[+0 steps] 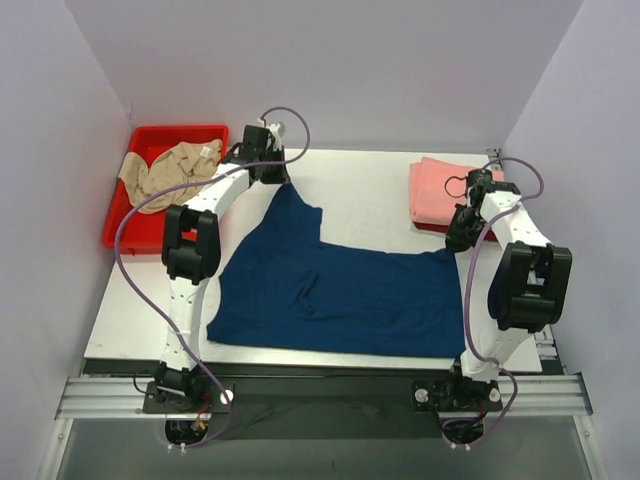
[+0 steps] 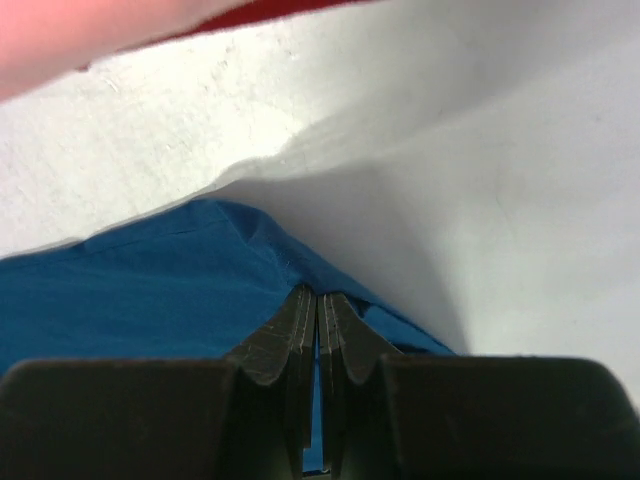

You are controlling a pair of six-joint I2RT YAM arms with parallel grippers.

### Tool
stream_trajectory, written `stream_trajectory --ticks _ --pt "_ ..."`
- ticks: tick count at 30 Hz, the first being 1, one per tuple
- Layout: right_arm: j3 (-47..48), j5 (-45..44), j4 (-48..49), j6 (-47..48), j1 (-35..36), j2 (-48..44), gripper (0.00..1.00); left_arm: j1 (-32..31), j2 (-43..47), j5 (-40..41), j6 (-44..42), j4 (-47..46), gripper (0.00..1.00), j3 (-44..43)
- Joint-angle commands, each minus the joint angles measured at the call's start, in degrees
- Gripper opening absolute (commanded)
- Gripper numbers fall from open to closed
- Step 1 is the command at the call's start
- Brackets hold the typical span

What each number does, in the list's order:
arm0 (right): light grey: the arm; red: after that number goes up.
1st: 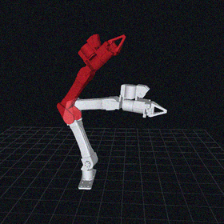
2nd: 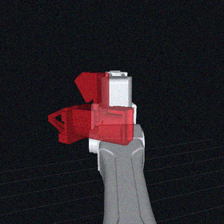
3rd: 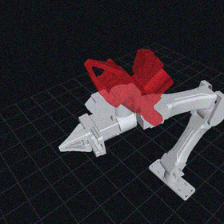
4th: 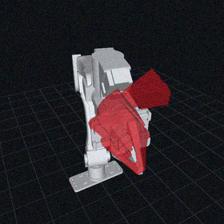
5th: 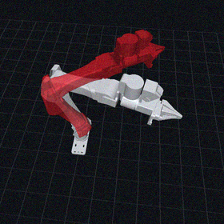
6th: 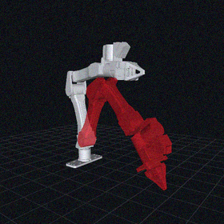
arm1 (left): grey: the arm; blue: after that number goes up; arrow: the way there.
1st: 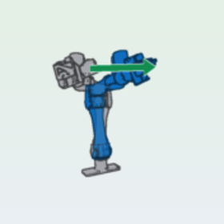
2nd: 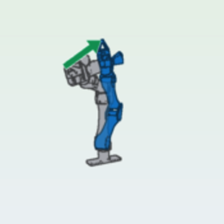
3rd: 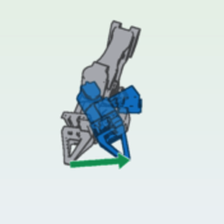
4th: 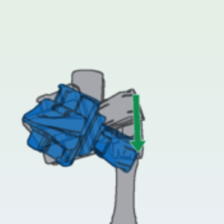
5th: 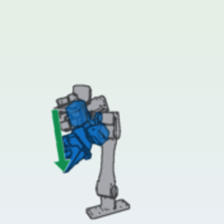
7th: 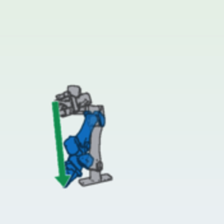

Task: Fold and stack the t-shirts
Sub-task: Fold the other side of the tshirt into a rectangle

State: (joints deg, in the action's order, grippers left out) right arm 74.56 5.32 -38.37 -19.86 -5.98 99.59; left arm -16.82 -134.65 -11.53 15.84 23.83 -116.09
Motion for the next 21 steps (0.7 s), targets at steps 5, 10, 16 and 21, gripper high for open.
stream_trajectory --ticks 5,10,16,21 --pt "8.57 -1.02 -4.17 0.87 -0.35 4.82 0.00 1.88 -2.90 -5.96 0.25 1.21 0.00 -12.31" --pt "10.60 -0.49 -5.05 1.40 -0.35 5.18 0.00 2.76 2.36 -10.26 0.43 -1.94 0.00 -6.71" --pt "6.04 0.13 -4.87 2.36 -0.35 2.02 0.00 3.02 18.61 -14.49 -1.86 -8.98 0.00 16.55" --pt "0.94 -1.01 -4.43 3.24 -0.44 -1.50 0.00 3.63 32.41 -12.64 -3.44 -8.63 0.00 30.20"
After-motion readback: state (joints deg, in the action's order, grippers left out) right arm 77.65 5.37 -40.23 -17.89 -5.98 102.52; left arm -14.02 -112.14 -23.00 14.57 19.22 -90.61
